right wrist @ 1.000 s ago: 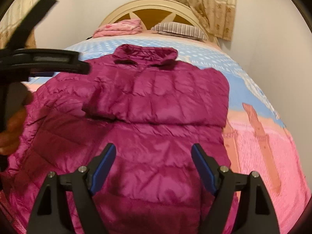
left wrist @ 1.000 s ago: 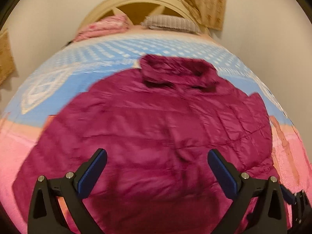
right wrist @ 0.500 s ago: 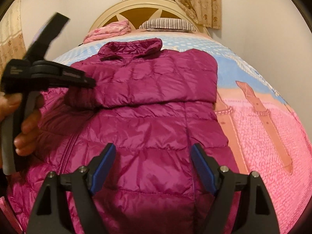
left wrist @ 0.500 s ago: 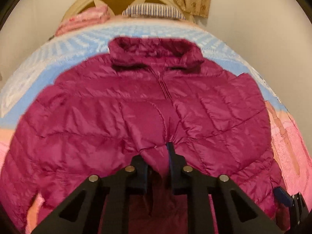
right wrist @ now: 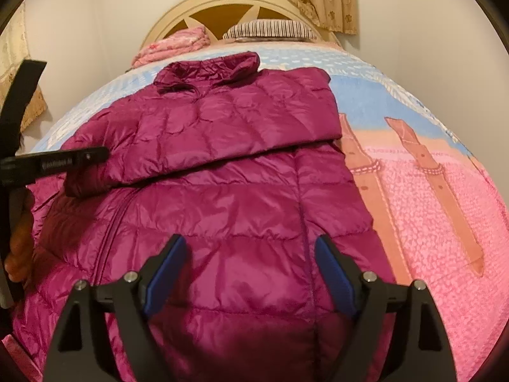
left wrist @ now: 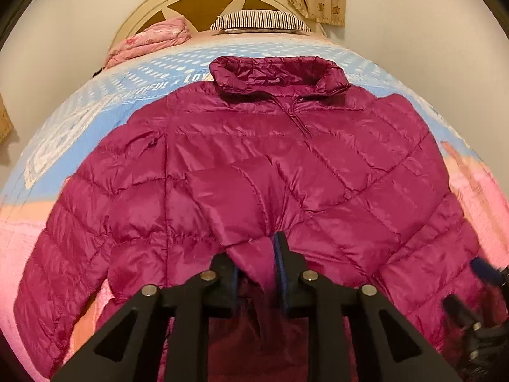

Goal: Fold large clothes

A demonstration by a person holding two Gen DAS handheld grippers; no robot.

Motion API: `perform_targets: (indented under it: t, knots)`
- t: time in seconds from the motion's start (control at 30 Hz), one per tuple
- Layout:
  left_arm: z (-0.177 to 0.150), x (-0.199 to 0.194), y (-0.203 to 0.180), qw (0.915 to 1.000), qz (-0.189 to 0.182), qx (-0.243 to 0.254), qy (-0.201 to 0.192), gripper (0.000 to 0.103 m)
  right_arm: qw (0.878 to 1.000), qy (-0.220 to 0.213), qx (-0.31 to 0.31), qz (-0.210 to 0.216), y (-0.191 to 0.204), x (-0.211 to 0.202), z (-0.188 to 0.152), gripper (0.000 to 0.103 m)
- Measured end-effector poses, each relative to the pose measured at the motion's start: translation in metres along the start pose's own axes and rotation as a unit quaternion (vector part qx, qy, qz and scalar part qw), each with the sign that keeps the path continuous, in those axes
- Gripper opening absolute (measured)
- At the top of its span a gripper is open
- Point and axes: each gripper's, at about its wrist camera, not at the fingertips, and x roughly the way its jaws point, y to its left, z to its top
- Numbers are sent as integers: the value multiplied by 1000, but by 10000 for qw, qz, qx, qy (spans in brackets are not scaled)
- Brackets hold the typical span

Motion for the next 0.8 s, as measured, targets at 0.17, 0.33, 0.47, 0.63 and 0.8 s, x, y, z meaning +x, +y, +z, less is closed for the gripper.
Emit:
perform_targets:
  t: [0.17, 0.33, 0.47, 0.63, 0.8]
  knots:
    - [10, -37, 8, 9958, 581, 17, -711, 75, 9993, -347, 153, 9, -20, -42, 27, 86]
    - [22, -52, 12, 9899, 843, -61, -1137, 84, 9963, -731, 204, -399, -42, -53, 70, 88]
    - [33, -19, 3, 9913, 1002, -134, -842, 84, 9955, -689, 502, -411, -63, -12, 106, 84]
    - [25, 27, 2, 9890, 1391, -88, -502, 84, 9976, -531, 340, -271, -70, 53, 120, 80]
    - [15, 39, 14, 9911, 1241, -99, -481, 84, 9979, -100, 644, 36, -84, 93, 98, 78]
